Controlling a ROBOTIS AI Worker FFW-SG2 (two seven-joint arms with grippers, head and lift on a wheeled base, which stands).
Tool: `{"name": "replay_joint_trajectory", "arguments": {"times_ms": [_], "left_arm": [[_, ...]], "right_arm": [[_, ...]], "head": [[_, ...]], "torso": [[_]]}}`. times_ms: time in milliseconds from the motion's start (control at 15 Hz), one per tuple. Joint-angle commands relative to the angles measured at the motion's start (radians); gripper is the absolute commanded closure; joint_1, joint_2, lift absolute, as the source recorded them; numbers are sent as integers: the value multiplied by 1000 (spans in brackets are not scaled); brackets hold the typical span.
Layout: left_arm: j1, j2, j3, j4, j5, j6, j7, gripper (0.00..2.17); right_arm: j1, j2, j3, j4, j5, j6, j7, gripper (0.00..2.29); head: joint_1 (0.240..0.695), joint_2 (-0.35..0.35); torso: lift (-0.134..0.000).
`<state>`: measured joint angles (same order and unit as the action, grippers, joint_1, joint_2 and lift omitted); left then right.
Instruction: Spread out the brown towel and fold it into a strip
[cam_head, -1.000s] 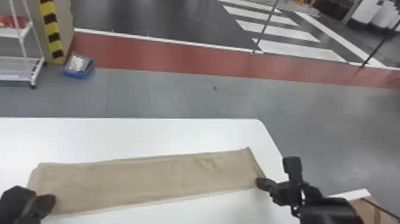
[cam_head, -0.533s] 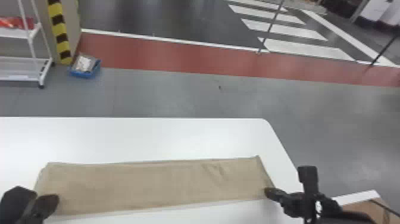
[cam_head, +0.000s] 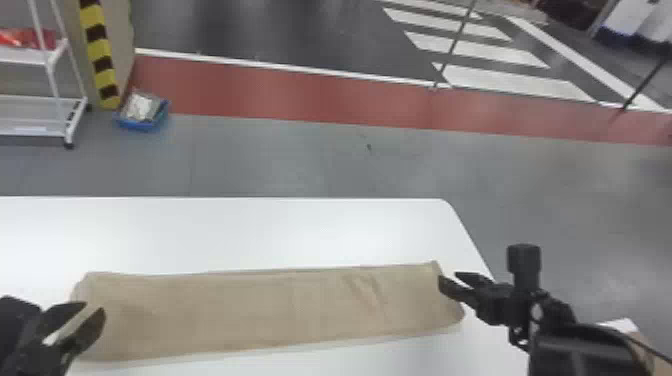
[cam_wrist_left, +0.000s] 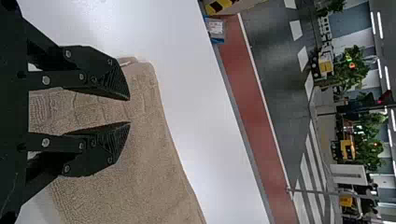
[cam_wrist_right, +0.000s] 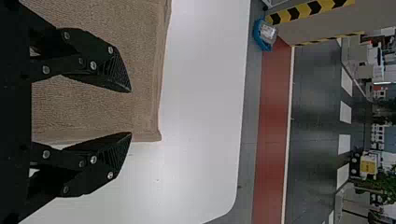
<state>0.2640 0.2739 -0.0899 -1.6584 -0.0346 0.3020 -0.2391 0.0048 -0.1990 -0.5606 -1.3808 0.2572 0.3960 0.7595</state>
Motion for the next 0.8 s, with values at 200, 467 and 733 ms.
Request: {"name": "replay_joint_trajectory", "arguments": {"times_ms": [200, 467, 733], "left_arm": [[-58, -10, 87, -4, 73, 130, -51, 208], [-71, -12, 108, -6, 76, 164, -66, 208], [-88, -15, 96, -4, 74, 194, -69, 211]], "right_arm": [[-69, 0, -8, 2, 20, 94, 40, 87], [-77, -8, -27, -4, 17, 110, 49, 56], [-94, -20, -28, 2, 24, 113, 52, 83]], "head": [[695, -271], [695, -247], [695, -252]], "torso": [[0], [0], [0]]}}
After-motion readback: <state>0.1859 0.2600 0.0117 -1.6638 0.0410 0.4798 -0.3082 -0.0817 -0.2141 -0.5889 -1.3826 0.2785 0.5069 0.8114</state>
